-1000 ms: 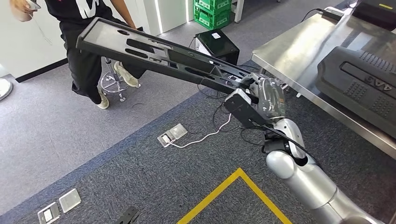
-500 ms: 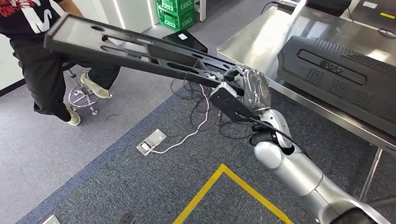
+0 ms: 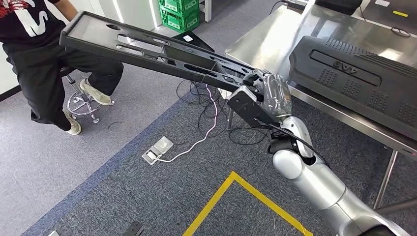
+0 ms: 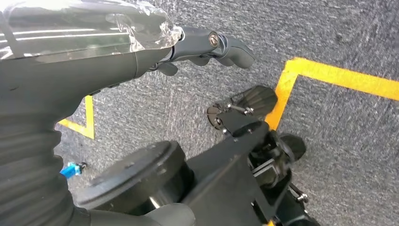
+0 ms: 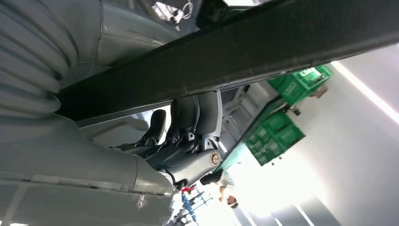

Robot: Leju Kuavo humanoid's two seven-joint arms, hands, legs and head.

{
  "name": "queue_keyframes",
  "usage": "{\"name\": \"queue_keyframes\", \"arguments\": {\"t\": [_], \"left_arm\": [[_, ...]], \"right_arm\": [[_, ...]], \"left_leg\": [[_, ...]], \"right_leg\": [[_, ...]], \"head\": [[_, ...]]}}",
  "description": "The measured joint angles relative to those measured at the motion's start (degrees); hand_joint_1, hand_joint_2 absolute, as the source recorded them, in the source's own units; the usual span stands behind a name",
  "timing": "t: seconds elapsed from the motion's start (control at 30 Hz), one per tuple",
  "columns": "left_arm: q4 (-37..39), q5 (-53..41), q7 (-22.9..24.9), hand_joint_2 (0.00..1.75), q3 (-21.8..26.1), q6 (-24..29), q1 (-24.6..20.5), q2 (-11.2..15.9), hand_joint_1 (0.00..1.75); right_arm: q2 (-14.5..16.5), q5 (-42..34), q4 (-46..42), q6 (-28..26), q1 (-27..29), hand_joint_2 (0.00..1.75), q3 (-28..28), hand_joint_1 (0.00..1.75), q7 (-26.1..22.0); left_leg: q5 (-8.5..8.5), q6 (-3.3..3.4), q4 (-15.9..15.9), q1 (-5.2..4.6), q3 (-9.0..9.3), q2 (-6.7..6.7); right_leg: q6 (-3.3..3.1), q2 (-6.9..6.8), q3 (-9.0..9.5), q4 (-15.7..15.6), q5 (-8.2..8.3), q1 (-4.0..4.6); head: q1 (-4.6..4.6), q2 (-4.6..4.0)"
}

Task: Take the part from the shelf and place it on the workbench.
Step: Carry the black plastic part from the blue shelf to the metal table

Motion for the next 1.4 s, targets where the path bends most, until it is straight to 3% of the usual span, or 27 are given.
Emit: {"name": "queue_keyframes", "arguments": {"t": [0.1,0.17,0.27,0.3,0.33,0.37,0.43,0.5,0.6,0.67,0.77,0.83,0.87,0.97,1.03,1.1,1.17,1.23,1.3,1.33,1.37,1.4], "left_arm": [[0.0,0.0,0.5,1.75,0.0,-0.2,-0.1,0.0,0.00],[0.0,0.0,0.7,1.75,0.0,-0.2,-0.2,-0.1,0.00],[0.0,-0.2,0.9,1.75,0.0,-0.1,-0.4,-0.1,0.00],[0.0,-0.3,0.9,1.75,0.0,0.0,-0.3,-0.1,0.00],[0.0,-0.4,1.0,1.75,0.0,0.1,-0.3,-0.1,0.00],[0.0,-0.5,1.0,1.75,0.0,0.2,-0.4,-0.1,0.00],[0.0,-0.8,1.3,1.75,0.0,0.3,-0.6,-0.1,0.00],[0.0,-1.0,1.6,1.75,0.0,0.3,-0.8,-0.1,0.00],[0.0,-1.2,2.0,1.75,0.0,0.3,-1.1,-0.1,0.00],[0.0,-1.2,2.0,1.75,0.0,0.3,-1.4,-0.2,0.00],[0.0,-1.3,2.0,1.75,0.0,0.4,-1.7,-0.2,0.00],[0.0,-1.4,2.0,1.75,0.0,0.3,-1.6,-0.2,0.00],[0.0,-1.5,2.0,1.75,0.0,0.3,-1.6,-0.2,0.00],[0.0,-1.7,2.0,1.75,0.0,0.3,-1.8,-0.2,0.00],[0.0,-1.7,2.0,1.75,0.0,0.3,-1.9,-0.2,0.00],[0.0,-1.8,2.1,1.75,0.0,0.3,-2.0,-0.2,0.00],[0.0,-1.8,2.1,1.75,0.0,0.3,-2.1,-0.3,0.00],[0.0,-1.8,2.1,1.75,0.0,0.3,-2.2,-0.3,0.00],[0.0,-1.8,2.1,1.75,0.0,0.3,-2.1,-0.3,0.00],[0.0,-1.8,2.1,1.75,0.0,0.3,-2.0,-0.3,0.00],[0.0,-1.8,2.1,1.75,0.0,0.3,-2.0,-0.3,0.00],[0.0,-1.8,2.1,1.75,0.0,0.3,-2.0,-0.3,0.00]], "right_arm": [[0.0,0.0,0.3,-0.2,-0.1,1.75,0.0,1.75,0.1],[0.0,0.1,0.4,-0.4,-0.3,1.75,0.0,1.75,0.2],[0.0,0.4,0.5,-0.5,-0.5,1.75,0.1,1.75,0.7],[0.0,0.5,0.5,-0.5,-0.4,1.75,0.2,1.75,1.0],[0.0,0.5,0.5,-0.5,-0.4,1.75,0.2,1.75,1.2],[0.0,0.6,0.5,-0.5,-0.3,1.75,0.3,1.75,1.4],[0.0,0.7,0.5,-0.6,-0.3,1.75,0.3,1.75,1.6],[-0.1,0.9,0.5,-0.6,-0.3,1.75,0.3,1.75,1.8],[-0.3,1.2,0.5,-0.7,0.0,1.75,0.3,1.75,2.0],[-0.6,1.4,0.5,-0.7,0.1,1.75,0.2,1.75,2.1],[-0.9,1.7,0.5,-0.6,0.3,1.75,0.2,1.75,2.3],[-1.0,1.7,0.5,-0.6,0.6,1.75,0.2,1.75,2.4],[-1.1,1.7,0.5,-0.6,0.7,1.75,0.2,1.75,2.4],[-1.2,1.9,0.5,-0.6,0.7,1.75,0.2,1.75,2.5],[-1.3,1.9,0.5,-0.6,0.8,1.75,0.1,1.75,2.6],[-1.4,2.0,0.5,-0.6,0.8,1.75,0.0,1.75,2.7],[-1.6,2.1,0.4,-0.6,0.8,1.75,-0.1,1.75,2.7],[-1.6,2.2,0.3,-0.6,0.8,1.75,-0.1,1.75,2.7],[-1.6,2.2,0.3,-0.6,0.9,1.75,-0.1,1.75,2.8],[-1.6,2.2,0.3,-0.6,1.0,1.75,-0.1,1.75,2.8],[-1.6,2.2,0.3,-0.6,1.0,1.75,-0.1,1.75,2.8],[-1.6,2.2,0.3,-0.6,1.1,1.75,-0.1,1.75,2.8]], "left_leg": [[-0.34,-0.93,0.1,0.02,0.23,0.55],[-1.99,-1.52,2.4,0.28,-0.37,-0.06],[-7.19,-1.87,12.8,0.40,-5.07,-1.40],[-8.02,-1.92,15.7,0.40,-6.56,-1.53],[-7.77,-1.91,16.7,0.40,-7.21,-1.59],[-6.46,-1.83,15.6,0.41,-6.83,-1.64],[-2.32,-1.51,8.5,0.46,-3.81,-2.46],[0.03,-1.19,2.2,0.54,-1.30,-3.64],[0.26,-0.48,0.4,0.35,-0.70,-3.42],[0.58,0.33,-0.2,0.45,-0.39,-2.77],[0.70,1.03,-0.6,0.34,-0.22,-1.76],[0.62,1.06,-0.5,0.25,-0.23,-1.10],[0.55,0.99,-0.5,0.25,-0.20,-0.79],[0.07,0.45,-0.2,0.11,0.02,0.10],[-0.21,-0.07,0.1,-0.12,0.09,0.60],[-0.38,-0.67,0.1,-0.14,0.25,1.19],[-1.47,-1.29,1.4,0.11,0.11,0.75],[-4.69,-1.70,6.9,0.34,-2.10,-0.68],[-7.95,-1.87,14.6,0.37,-5.86,-1.44],[-8.35,-1.86,16.7,0.35,-7.05,-1.55],[-7.56,-1.77,16.7,0.34,-7.24,-1.61],[-5.74,-1.59,14.4,0.33,-6.32,-1.73]], "right_leg": [[-0.97,0.89,0.14,-0.6,-0.09,0.20],[-1.68,1.47,0.40,-0.9,0.07,0.06],[-2.28,2.43,0.53,-1.0,0.05,0.16],[-2.32,2.87,0.55,-1.0,0.04,0.24],[-2.33,3.33,0.58,-1.0,0.03,0.29],[-2.32,3.81,0.64,-1.0,0.03,0.31],[-2.23,4.70,0.77,-0.9,0.00,0.30],[-1.89,5.53,0.58,-0.7,-0.03,0.39],[-0.89,6.36,0.22,-0.7,0.10,0.19],[-0.32,5.30,-0.42,0.8,-0.98,0.19],[0.17,2.86,-4.87,10.5,-5.76,0.06],[0.36,2.45,-7.23,15.1,-6.91,-0.13],[0.40,2.31,-6.93,14.4,-5.94,-0.20],[0.18,0.54,-1.63,3.6,-0.93,-0.05],[-0.32,-0.25,0.17,-0.3,-0.15,0.31],[-0.98,0.52,0.22,-0.6,-0.21,0.52],[-1.63,1.22,0.43,-0.9,-0.05,0.44],[-2.17,1.83,0.61,-1.1,0.04,0.31],[-2.40,2.61,0.62,-1.1,0.00,0.45],[-2.41,3.06,0.64,-1.0,-0.01,0.53],[-2.41,3.52,0.69,-1.0,-0.01,0.59],[-2.40,3.97,0.78,-1.0,-0.02,0.62]], "head": [[-0.36,0.00],[-0.70,0.00],[-1.75,0.00],[-1.96,0.00],[-2.08,0.00],[-2.20,0.00],[-2.50,0.00],[-2.78,0.00],[-2.65,0.00],[-2.33,0.00],[-1.31,0.00],[-0.88,0.00],[-0.65,0.00],[0.04,0.00],[0.06,0.00],[-0.26,0.00],[-0.51,0.00],[-1.12,0.00],[-1.82,0.00],[-2.00,0.00],[-2.12,0.00],[-2.24,0.00]]}}
